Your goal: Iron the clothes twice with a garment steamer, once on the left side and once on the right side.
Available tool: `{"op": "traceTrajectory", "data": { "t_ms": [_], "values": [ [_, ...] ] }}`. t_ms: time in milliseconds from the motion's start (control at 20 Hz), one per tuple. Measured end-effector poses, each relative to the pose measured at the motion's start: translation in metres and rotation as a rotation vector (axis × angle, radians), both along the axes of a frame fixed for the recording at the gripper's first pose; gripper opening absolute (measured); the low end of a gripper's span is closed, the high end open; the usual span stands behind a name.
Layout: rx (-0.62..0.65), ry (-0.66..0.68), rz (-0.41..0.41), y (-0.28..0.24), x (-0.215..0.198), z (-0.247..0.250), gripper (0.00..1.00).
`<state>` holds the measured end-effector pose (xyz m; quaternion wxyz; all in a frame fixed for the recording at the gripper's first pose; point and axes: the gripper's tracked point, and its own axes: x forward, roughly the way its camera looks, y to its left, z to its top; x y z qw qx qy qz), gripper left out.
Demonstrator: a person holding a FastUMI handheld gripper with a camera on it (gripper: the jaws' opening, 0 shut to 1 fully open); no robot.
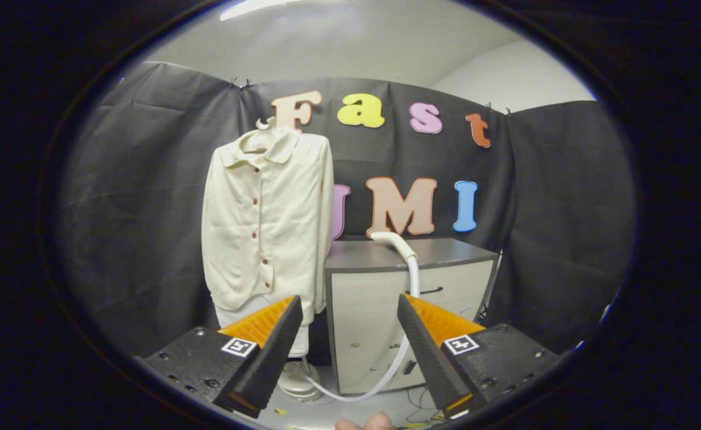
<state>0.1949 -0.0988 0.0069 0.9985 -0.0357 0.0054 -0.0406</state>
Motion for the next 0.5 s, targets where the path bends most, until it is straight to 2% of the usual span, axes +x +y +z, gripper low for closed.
{"op": "traceTrajectory", "data": {
  "t_ms": [500],
  "values": [
    [-0.001,0.063,0.024,-0.098,0.135,-0.012,0.98]
  ]
}}
